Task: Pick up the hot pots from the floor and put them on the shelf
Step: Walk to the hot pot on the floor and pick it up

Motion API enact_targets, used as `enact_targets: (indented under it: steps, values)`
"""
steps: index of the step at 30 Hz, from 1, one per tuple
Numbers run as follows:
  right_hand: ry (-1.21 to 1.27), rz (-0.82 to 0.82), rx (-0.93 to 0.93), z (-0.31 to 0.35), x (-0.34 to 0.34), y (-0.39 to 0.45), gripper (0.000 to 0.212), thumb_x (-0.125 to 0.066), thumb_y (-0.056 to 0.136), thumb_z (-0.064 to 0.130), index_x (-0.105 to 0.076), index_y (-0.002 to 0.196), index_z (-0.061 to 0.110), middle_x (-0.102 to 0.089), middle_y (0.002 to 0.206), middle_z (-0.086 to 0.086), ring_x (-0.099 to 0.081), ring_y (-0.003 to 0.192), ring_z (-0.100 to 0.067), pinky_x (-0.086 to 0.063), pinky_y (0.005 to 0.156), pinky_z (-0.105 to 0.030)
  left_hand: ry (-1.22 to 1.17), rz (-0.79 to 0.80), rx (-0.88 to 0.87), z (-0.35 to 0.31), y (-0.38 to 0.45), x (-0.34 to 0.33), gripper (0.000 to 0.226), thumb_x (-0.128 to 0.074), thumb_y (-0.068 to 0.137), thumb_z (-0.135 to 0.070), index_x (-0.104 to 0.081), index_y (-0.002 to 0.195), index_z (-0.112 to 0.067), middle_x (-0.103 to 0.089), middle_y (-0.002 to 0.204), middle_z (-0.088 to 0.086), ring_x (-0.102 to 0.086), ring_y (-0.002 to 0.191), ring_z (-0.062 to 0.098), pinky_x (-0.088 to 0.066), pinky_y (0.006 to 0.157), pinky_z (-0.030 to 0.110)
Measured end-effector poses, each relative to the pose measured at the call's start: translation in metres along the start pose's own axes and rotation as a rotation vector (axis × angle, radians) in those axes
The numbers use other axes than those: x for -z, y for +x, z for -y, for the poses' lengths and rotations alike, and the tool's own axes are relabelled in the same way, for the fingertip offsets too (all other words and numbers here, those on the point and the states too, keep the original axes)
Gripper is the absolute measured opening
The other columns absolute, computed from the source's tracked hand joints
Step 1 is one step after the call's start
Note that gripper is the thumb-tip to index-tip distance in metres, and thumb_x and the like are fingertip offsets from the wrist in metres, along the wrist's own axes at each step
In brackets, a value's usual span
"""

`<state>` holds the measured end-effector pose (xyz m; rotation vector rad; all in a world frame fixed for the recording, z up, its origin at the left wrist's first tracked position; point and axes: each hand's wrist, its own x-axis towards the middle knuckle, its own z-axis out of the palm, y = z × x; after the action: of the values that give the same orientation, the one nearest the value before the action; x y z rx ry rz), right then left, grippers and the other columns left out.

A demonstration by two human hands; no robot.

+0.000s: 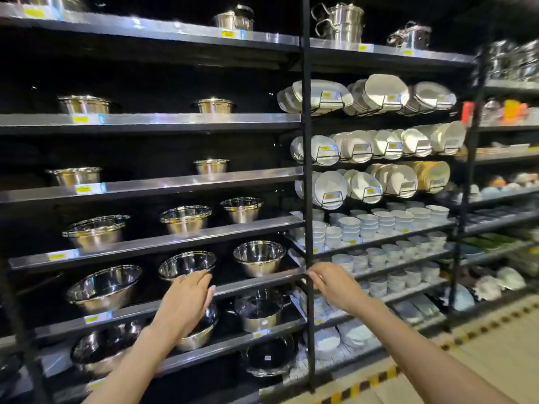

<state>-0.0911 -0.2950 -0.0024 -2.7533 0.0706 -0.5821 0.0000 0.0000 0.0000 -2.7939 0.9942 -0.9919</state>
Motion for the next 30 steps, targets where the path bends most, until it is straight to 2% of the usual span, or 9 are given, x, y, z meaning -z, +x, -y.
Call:
enact_targets:
  steps: [2,5,8,12,17,21,24,27,30]
  values:
    - [-0.008,-0.017,-0.071,-0.034,0.006,0.000,0.033,-0.034,0.099,0.024,-0.054,0.078,0.006,-0.057,0.081,-0.011,-0.055,0.076,-0.027,-0.042,0.068,-0.038,-0.067,0.029,-0.035,-0.026,0.029,-0.015,0.030,-0.052,0.086,-0.027,-0.072,0.093,-0.007,-0.076,0.095,0.010,-0.073,0.084,0.025,-0.060,0.076,0.035]
    - [-0.051,-0.028,-0.150,-0.099,0.025,-0.006,0.036,-0.035,0.100,0.020,-0.044,0.065,0.013,-0.047,0.069,-0.007,-0.050,0.070,-0.029,-0.029,0.061,-0.034,-0.159,0.037,-0.132,-0.079,0.083,-0.046,0.045,-0.030,0.091,-0.033,-0.066,0.106,-0.011,-0.071,0.109,0.007,-0.067,0.101,0.022,-0.054,0.090,0.031]
    - [-0.050,-0.061,-0.259,-0.172,0.043,-0.009,0.034,-0.035,0.100,0.021,-0.047,0.069,0.012,-0.048,0.067,-0.004,-0.054,0.072,-0.032,-0.031,0.057,-0.034,-0.239,0.016,-0.225,-0.141,0.145,-0.085,0.039,-0.033,0.097,-0.030,-0.053,0.125,-0.012,-0.059,0.129,0.006,-0.055,0.119,0.021,-0.041,0.105,0.032]
    - [-0.111,-0.107,-0.399,-0.276,0.075,-0.015,0.033,-0.035,0.100,0.023,-0.058,0.088,0.003,-0.063,0.087,-0.015,-0.059,0.082,-0.033,-0.043,0.067,-0.037,-0.354,-0.001,-0.350,-0.242,0.231,-0.115,0.034,-0.037,0.096,-0.027,-0.055,0.120,-0.010,-0.062,0.123,0.009,-0.057,0.112,0.026,-0.043,0.098,0.034]
    - [-0.220,-0.161,-0.545,-0.386,0.125,-0.047,0.029,-0.038,0.098,0.020,-0.056,0.083,0.004,-0.059,0.084,-0.012,-0.054,0.077,-0.029,-0.039,0.065,-0.036,-0.456,-0.059,-0.568,-0.367,0.316,-0.133,0.022,-0.056,0.090,-0.019,-0.064,0.104,-0.004,-0.068,0.105,0.012,-0.065,0.093,0.031,-0.053,0.077,0.039]
    - [-0.282,-0.238,-0.691,-0.462,0.153,-0.083,0.027,-0.041,0.097,0.022,-0.061,0.095,0.004,-0.065,0.097,-0.015,-0.059,0.090,-0.032,-0.050,0.077,-0.044,-0.576,0.017,-0.670,-0.468,0.372,-0.159,0.030,-0.037,0.096,-0.024,-0.057,0.108,-0.005,-0.064,0.111,0.013,-0.059,0.100,0.032,-0.047,0.085,0.044]
    - [-0.312,-0.288,-0.805,-0.517,0.172,-0.103,0.027,-0.043,0.097,0.023,-0.063,0.103,0.008,-0.066,0.106,-0.013,-0.060,0.097,-0.032,-0.050,0.081,-0.044,-0.657,0.022,-0.771,-0.544,0.410,-0.180,0.027,-0.040,0.095,-0.022,-0.058,0.108,-0.006,-0.064,0.109,0.014,-0.061,0.099,0.033,-0.049,0.082,0.044]
    - [-0.349,-0.316,-0.896,-0.576,0.185,-0.120,0.025,-0.044,0.096,0.021,-0.064,0.102,0.008,-0.068,0.105,-0.013,-0.061,0.099,-0.033,-0.050,0.081,-0.043,-0.697,0.013,-0.863,-0.618,0.448,-0.205,0.032,-0.044,0.094,-0.022,-0.058,0.120,-0.008,-0.064,0.122,0.011,-0.060,0.110,0.029,-0.048,0.092,0.041]
    - [-0.400,-0.304,-0.976,-0.635,0.199,-0.126,0.027,-0.043,0.097,0.021,-0.064,0.101,0.004,-0.067,0.105,-0.016,-0.060,0.099,-0.033,-0.049,0.082,-0.045,-0.711,-0.005,-0.940,-0.687,0.495,-0.234,0.029,-0.045,0.093,-0.026,-0.060,0.114,-0.014,-0.067,0.114,0.006,-0.062,0.103,0.024,-0.051,0.087,0.038]
